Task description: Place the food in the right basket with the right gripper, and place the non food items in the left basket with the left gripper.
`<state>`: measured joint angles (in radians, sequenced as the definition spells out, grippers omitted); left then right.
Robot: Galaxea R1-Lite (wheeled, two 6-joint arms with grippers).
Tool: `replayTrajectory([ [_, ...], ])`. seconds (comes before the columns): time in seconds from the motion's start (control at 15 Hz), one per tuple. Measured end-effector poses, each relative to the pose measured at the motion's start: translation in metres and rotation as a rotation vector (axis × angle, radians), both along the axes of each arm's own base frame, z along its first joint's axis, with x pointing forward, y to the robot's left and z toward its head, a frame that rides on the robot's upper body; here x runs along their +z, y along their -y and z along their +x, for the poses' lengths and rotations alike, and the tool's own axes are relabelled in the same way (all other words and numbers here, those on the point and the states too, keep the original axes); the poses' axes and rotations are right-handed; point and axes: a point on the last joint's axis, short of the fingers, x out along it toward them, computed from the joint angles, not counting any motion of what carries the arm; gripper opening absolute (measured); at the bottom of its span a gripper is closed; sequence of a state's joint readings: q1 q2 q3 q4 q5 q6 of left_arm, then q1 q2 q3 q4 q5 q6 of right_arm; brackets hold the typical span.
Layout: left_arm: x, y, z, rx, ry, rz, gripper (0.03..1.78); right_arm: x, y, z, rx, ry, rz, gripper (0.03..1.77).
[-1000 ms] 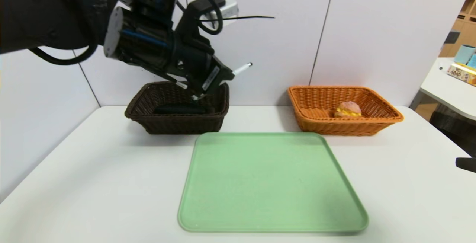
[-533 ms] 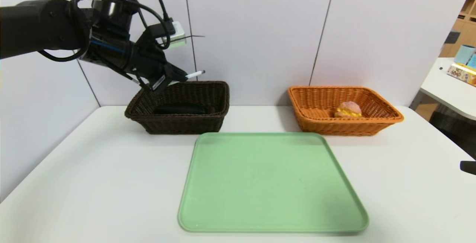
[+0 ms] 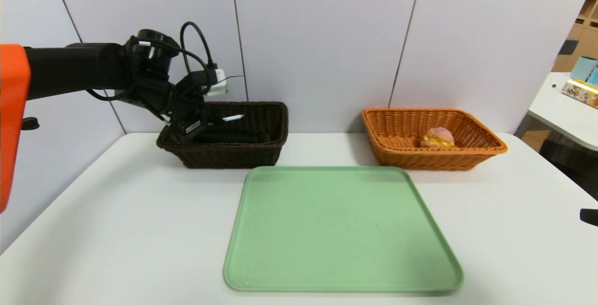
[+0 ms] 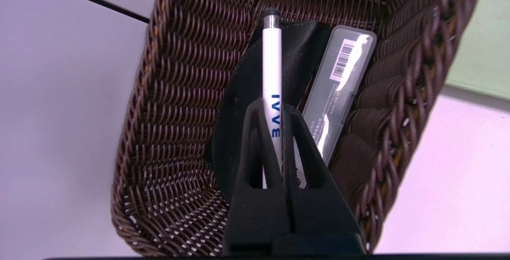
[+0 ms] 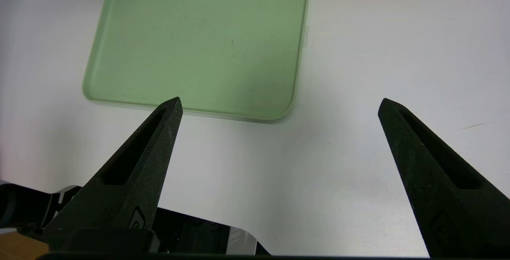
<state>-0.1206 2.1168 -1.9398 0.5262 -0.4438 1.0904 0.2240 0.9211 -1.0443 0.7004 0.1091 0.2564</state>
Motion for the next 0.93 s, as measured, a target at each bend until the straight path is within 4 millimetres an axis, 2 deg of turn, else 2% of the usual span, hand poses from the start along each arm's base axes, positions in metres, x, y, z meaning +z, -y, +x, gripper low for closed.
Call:
replayTrajectory([
  [0.07,-0.004,0.0,0.004,0.002,-0.002,-0.003,0.06,0.0,0.0,0.0,0.001,-0.001,-0.001,1.7],
  [0.33,-0.013,0.001,0.01,0.008,-0.011,-0.004,0.7,0.0,0.0,0.001,0.002,-0.002,-0.001,1.7],
  [0.53,-0.016,0.001,0.012,0.016,-0.023,-0.013,1.02,0.0,0.0,0.001,0.001,-0.002,-0.001,1.7],
  [0.67,-0.009,0.001,0.008,0.049,-0.035,-0.051,1.18,0.0,0.0,0.001,-0.001,0.0,-0.002,1.7],
  [0.93,0.021,0.009,-0.01,0.17,-0.094,-0.228,1.39,0.0,0.0,0.001,0.001,0.004,0.003,1.7],
])
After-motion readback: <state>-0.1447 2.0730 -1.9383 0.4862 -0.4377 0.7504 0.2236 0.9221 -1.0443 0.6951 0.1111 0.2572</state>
